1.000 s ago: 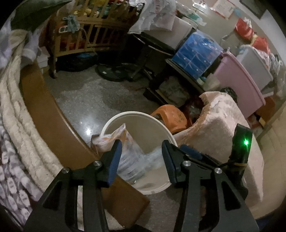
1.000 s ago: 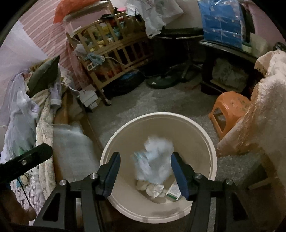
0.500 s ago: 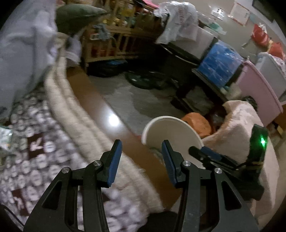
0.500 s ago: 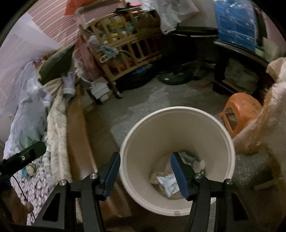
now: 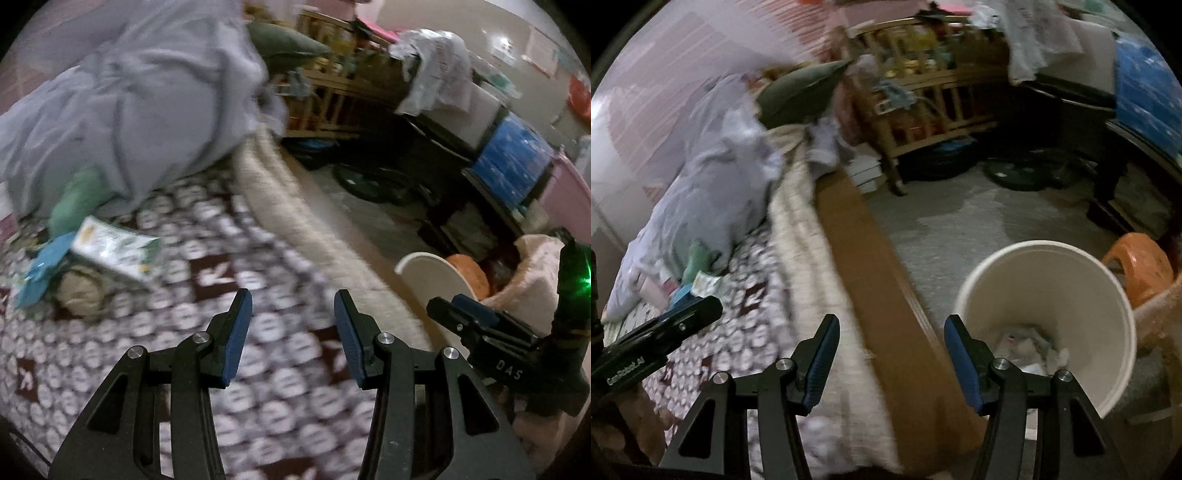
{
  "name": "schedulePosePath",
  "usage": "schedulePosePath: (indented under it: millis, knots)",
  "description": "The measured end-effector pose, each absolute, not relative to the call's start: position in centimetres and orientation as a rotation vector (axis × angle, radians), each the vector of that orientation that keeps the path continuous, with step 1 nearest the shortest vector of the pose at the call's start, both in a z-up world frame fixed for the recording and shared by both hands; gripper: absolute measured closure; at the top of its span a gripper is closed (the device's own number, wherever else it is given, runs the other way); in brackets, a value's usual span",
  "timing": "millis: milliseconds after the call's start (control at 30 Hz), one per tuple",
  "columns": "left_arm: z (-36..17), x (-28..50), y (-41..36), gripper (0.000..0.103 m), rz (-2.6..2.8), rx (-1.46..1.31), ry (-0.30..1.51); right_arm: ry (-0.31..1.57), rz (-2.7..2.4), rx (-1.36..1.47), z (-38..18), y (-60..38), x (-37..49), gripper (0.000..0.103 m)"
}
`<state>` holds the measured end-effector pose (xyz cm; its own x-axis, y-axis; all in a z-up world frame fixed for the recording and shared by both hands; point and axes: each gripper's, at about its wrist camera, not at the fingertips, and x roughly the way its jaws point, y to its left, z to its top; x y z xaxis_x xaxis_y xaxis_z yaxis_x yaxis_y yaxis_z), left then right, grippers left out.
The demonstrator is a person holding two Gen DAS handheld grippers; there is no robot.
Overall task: Collect trash
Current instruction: 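Return both tools to the trash pile on the bed, then grasp the blue wrapper with left tool while right tool grasps the brown crumpled paper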
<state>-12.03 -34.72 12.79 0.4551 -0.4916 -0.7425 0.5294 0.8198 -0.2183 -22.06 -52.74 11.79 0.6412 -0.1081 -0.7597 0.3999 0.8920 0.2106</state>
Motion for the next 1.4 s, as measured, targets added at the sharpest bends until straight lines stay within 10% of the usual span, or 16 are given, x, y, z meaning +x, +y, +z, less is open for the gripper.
schedulePosePath:
  millis: [700, 1167, 1233, 1300, 1400]
  knots:
    - [10.2, -5.7, -13.6, 0.048, -0.303, -0.056, 0.932, 0.962, 0.024, 0.230, 9.6, -37.7, -13.1, 0.042]
    - [6.7, 1.7, -15.6, 0.037, -0.375, 0.193, 0.935, 1.031, 0.065, 0.205, 7.5, -35.2, -10.1, 0.041]
    - [6.5, 2.5, -15.7, 0.045, -0.394, 0.171, 0.945, 1.036, 0.070, 0.201, 7.3, -34.9, -9.6, 0.041]
    - [6.3, 3.1, -15.7, 0.079, -0.394, 0.156, 0.971, 1.043, 0.081, 0.196, 6.9, -34.4, -8.9, 0.041]
    - [6.7, 3.2, -14.5, 0.086, -0.414, 0.063, 1.002, 1.048, 0.113, 0.177, 6.6, -33.1, -7.7, 0.041]
